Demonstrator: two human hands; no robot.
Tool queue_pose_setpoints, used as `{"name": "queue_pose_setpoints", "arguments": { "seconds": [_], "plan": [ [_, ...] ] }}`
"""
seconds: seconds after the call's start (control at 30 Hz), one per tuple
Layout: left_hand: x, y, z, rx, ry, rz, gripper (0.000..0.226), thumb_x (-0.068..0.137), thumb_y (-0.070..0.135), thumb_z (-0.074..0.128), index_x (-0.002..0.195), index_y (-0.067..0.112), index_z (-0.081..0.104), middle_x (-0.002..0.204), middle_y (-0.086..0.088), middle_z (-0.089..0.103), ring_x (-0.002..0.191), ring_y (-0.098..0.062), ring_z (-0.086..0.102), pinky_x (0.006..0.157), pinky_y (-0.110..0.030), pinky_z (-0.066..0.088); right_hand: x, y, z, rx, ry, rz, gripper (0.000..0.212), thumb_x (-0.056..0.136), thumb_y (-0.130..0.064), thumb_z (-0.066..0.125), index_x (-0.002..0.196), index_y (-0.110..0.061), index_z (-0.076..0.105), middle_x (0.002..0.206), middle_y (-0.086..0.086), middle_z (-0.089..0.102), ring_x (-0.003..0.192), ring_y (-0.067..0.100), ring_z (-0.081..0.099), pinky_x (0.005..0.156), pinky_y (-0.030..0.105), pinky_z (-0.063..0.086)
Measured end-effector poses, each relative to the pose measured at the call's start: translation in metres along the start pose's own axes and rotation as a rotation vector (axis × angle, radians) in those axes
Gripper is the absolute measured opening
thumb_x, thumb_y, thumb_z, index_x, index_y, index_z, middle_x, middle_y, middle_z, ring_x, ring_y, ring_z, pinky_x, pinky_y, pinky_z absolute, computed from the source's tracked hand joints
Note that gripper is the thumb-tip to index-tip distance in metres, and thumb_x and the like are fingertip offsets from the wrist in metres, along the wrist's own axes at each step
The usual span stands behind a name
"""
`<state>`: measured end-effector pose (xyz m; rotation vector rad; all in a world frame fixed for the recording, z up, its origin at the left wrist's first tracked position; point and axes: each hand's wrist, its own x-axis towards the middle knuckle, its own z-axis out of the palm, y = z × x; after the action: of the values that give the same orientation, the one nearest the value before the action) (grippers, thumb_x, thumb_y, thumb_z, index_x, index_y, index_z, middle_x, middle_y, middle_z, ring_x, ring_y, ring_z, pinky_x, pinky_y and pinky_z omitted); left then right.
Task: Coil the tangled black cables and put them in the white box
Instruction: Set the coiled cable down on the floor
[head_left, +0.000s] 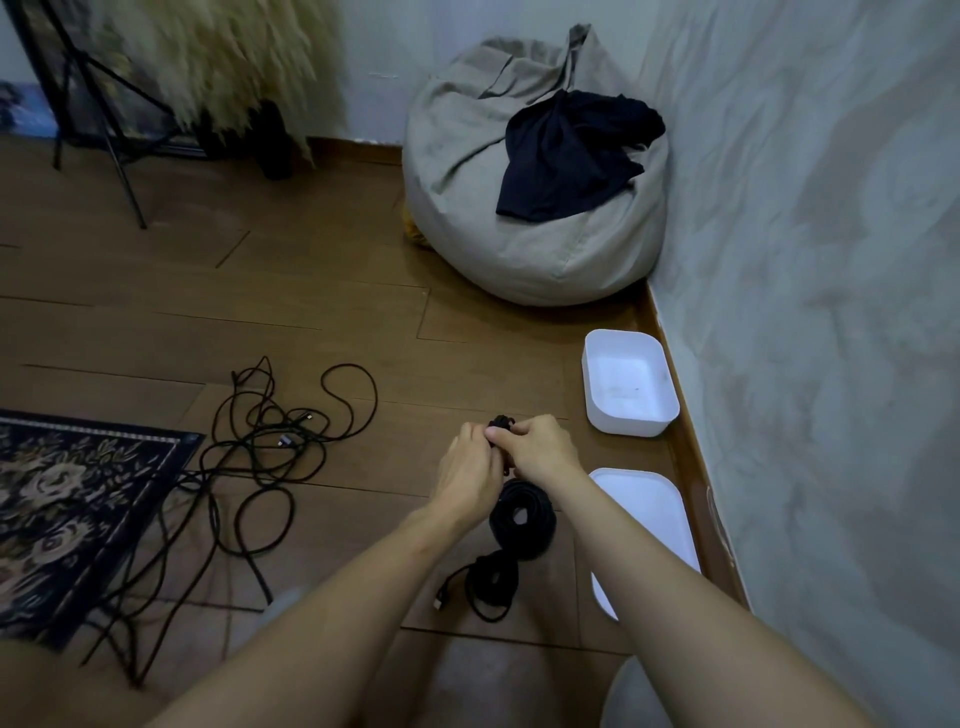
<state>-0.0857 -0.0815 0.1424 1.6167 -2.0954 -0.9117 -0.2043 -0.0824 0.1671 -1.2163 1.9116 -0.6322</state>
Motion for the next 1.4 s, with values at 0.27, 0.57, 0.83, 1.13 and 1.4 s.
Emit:
{"name": "queue_pose_setpoints", "arguments": {
  "seconds": [0.27, 0.57, 0.83, 1.13, 1.4],
  "plan": [
    [0.006, -0.004, -0.027, -0.173, -0.021, 0.030, 0.034, 0.100, 0.013, 0.050, 0.122, 0.024, 0.073, 0.112, -0.001, 0.075, 0.103, -0.020, 0.067, 0.088, -0.043, 0.056, 0.000, 0.007, -0.011, 0.216, 0.002, -0.035, 0.011, 0.088, -0.042, 0.075, 0.086, -0.032, 0.075, 0.094, -0.002, 0.076, 0.095, 0.020, 0.073, 0.089, 0.046, 0.061],
    [-0.002, -0.006, -0.026, -0.140, 0.154, 0.009, 0.017, 0.097, 0.034, 0.068, 0.106, 0.023, 0.078, 0.095, 0.007, 0.076, 0.094, -0.012, 0.068, 0.073, -0.027, 0.048, -0.006, 0.003, -0.013, 0.074, -0.012, -0.111, 0.007, 0.085, -0.040, 0.076, 0.087, -0.036, 0.070, 0.093, -0.010, 0.072, 0.096, 0.016, 0.068, 0.090, 0.040, 0.057],
    [0.002, -0.021, -0.009, -0.016, 0.148, 0.094, 0.032, 0.099, 0.018, 0.064, 0.130, 0.019, 0.069, 0.125, 0.000, 0.069, 0.118, -0.020, 0.060, 0.086, -0.026, 0.042, 0.005, 0.017, 0.003, 0.077, 0.035, -0.094, 0.005, 0.087, -0.035, 0.071, 0.086, -0.030, 0.070, 0.084, -0.010, 0.071, 0.089, 0.017, 0.069, 0.084, 0.038, 0.056],
    [0.019, -0.068, 0.031, 0.051, 0.114, 0.056, 0.041, 0.100, 0.010, 0.056, 0.140, 0.019, 0.062, 0.138, 0.002, 0.059, 0.125, -0.019, 0.054, 0.100, -0.031, 0.044, 0.051, 0.048, 0.039, 0.198, -0.120, -0.027, 0.029, 0.093, -0.016, 0.072, 0.121, -0.009, 0.069, 0.107, 0.008, 0.075, 0.097, 0.020, 0.072, 0.072, 0.025, 0.058],
    [0.045, -0.104, 0.061, 0.032, 0.153, -0.033, 0.032, 0.096, 0.009, 0.064, 0.126, 0.018, 0.070, 0.121, -0.002, 0.064, 0.109, -0.025, 0.059, 0.085, -0.027, 0.039, 0.082, 0.069, 0.068, 0.090, -0.041, -0.039, 0.014, 0.091, -0.019, 0.072, 0.106, -0.020, 0.072, 0.100, -0.004, 0.073, 0.101, 0.009, 0.066, 0.075, 0.022, 0.047]
  ]
}}
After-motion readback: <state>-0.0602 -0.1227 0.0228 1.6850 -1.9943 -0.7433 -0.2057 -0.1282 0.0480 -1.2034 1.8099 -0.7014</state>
